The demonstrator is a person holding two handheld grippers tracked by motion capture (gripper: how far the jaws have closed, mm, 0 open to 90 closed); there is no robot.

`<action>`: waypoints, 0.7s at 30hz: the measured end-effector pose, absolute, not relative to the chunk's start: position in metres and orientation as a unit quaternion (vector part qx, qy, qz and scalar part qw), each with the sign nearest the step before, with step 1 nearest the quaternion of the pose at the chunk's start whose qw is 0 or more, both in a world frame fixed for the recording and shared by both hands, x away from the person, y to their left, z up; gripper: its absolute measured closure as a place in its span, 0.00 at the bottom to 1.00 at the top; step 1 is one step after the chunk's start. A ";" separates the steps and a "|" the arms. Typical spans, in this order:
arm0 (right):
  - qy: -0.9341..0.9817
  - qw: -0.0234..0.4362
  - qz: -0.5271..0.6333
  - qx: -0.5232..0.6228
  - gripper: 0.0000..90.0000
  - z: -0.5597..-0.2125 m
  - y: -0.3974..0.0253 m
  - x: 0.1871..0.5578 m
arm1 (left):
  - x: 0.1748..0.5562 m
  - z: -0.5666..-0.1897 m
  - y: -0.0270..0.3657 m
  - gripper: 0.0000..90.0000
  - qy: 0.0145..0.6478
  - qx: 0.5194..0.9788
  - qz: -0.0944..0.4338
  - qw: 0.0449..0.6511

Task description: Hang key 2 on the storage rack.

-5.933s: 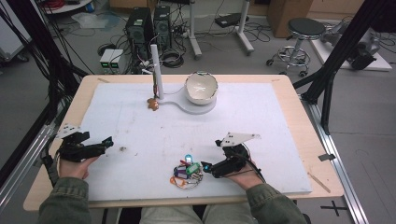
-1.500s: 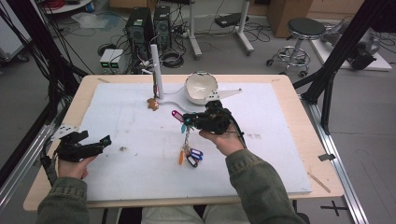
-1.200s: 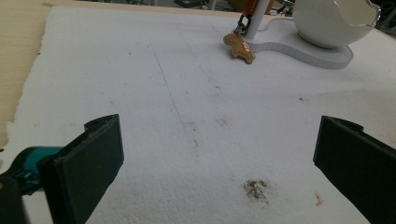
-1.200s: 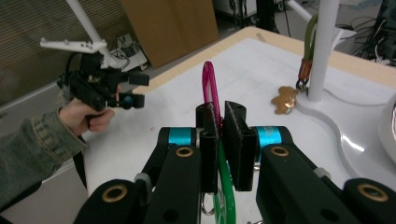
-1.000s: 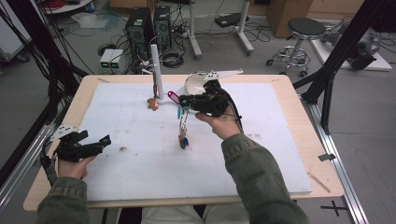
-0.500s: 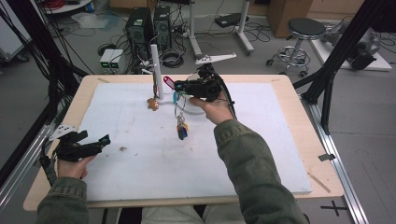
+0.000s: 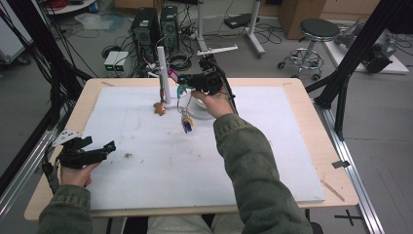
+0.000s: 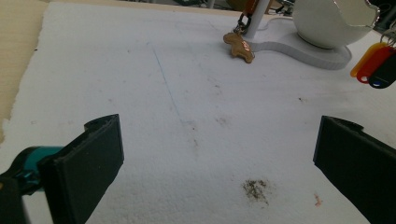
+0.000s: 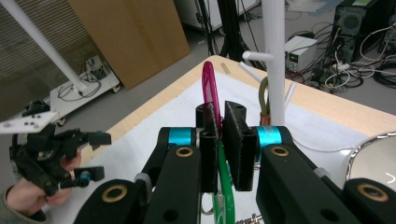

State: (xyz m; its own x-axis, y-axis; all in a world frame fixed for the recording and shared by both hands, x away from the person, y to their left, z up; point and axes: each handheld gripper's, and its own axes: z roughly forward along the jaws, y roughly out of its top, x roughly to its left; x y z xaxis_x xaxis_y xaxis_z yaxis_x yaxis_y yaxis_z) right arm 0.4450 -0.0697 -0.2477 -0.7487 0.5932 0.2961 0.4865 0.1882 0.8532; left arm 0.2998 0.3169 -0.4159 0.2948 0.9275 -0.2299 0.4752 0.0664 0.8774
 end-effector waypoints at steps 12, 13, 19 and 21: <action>0.751 0.060 0.530 0.389 0.94 -0.245 -0.060 0.462 | 0.301 -0.416 0.316 0.02 0.547 0.636 0.231 0.493; 0.752 0.058 0.527 0.390 0.94 -0.245 -0.059 0.464 | 0.301 -0.416 0.317 0.02 0.547 0.636 0.231 0.493; 0.748 0.062 0.526 0.400 0.94 -0.236 -0.050 0.470 | 0.302 -0.416 0.317 0.02 0.547 0.635 0.231 0.494; 0.748 0.067 0.521 0.405 0.94 -0.233 -0.046 0.472 | 0.302 -0.416 0.317 0.02 0.546 0.636 0.230 0.494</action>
State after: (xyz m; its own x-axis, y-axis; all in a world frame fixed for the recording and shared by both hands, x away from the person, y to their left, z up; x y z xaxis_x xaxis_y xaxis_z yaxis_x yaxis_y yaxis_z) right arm 0.4722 -0.0464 -0.2326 -0.6628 0.6760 0.3219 0.5367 0.1291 0.8339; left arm 0.3020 0.3166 -0.4159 0.2970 0.9223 -0.2474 0.4667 0.0858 0.8802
